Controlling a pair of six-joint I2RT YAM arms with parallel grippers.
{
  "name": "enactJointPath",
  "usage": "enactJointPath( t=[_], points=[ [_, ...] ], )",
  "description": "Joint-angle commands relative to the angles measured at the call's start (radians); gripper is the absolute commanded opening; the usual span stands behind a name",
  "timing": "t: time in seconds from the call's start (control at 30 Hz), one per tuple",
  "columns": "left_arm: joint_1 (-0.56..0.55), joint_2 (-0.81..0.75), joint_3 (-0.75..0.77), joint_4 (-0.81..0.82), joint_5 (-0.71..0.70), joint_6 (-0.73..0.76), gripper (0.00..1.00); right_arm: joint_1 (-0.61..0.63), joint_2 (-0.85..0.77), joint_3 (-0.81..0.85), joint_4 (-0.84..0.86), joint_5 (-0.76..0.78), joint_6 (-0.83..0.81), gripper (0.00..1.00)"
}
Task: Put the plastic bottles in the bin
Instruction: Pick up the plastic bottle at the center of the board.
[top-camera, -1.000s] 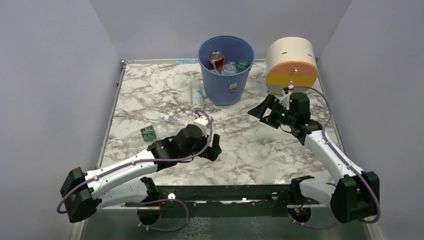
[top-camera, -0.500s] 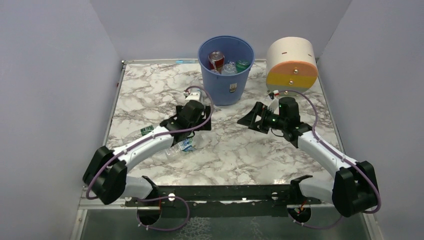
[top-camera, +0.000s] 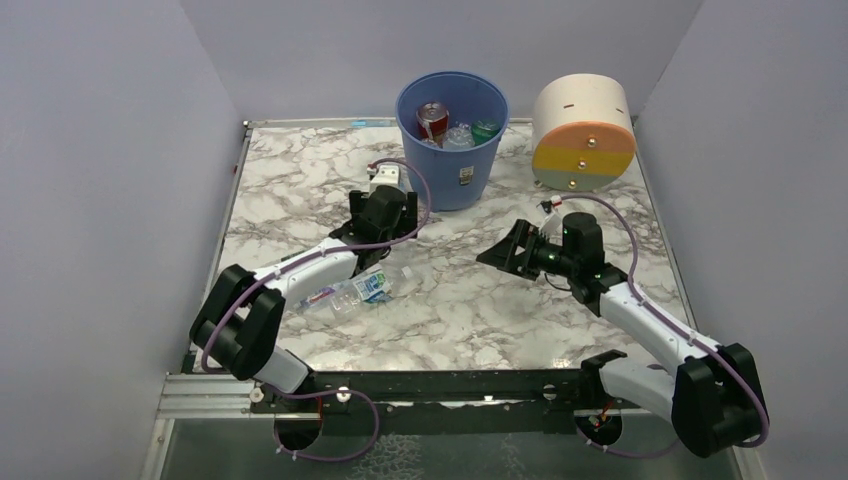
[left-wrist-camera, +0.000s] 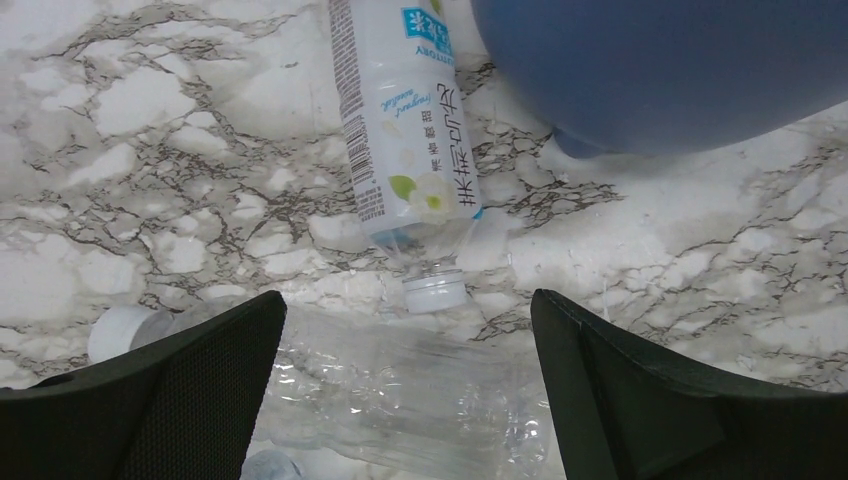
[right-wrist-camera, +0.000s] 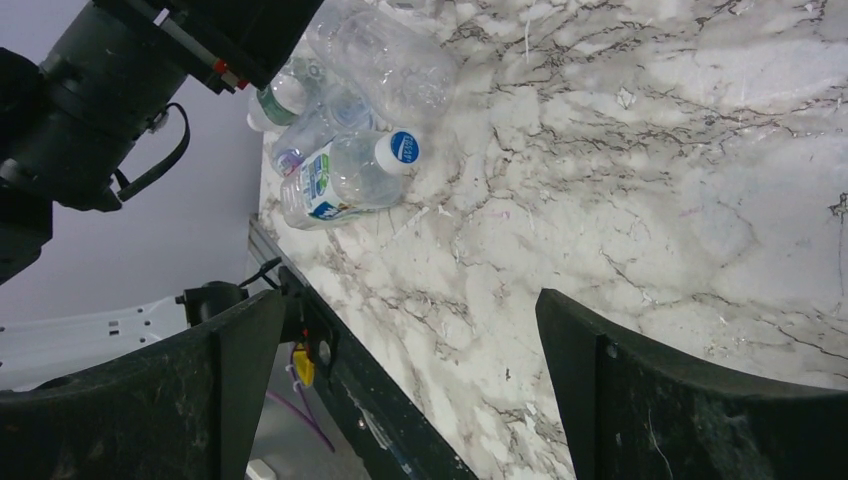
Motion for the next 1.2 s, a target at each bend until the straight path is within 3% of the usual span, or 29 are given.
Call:
enactJointPath(
  t=[0.0, 0.27, 1.17],
  points=[
    [0.009, -0.009, -0.058, 0.188, -0.059, 0.05, 0.99, 0.008, -0.009, -0.003, 0.023, -0.025, -0.011, 1.0],
    [0.031, 0.061, -0.082, 0.319, -0.054, 0.074, 0.99, 0.008, -0.015, -0.007, 0.02, -0.033, -0.01, 0.99],
    [0.092, 0.304, 0.047, 0.349, -0.002, -0.02, 0.99, 0.008, -0.044, 0.012, -0.065, -0.029, -0.037, 0.99]
  ],
)
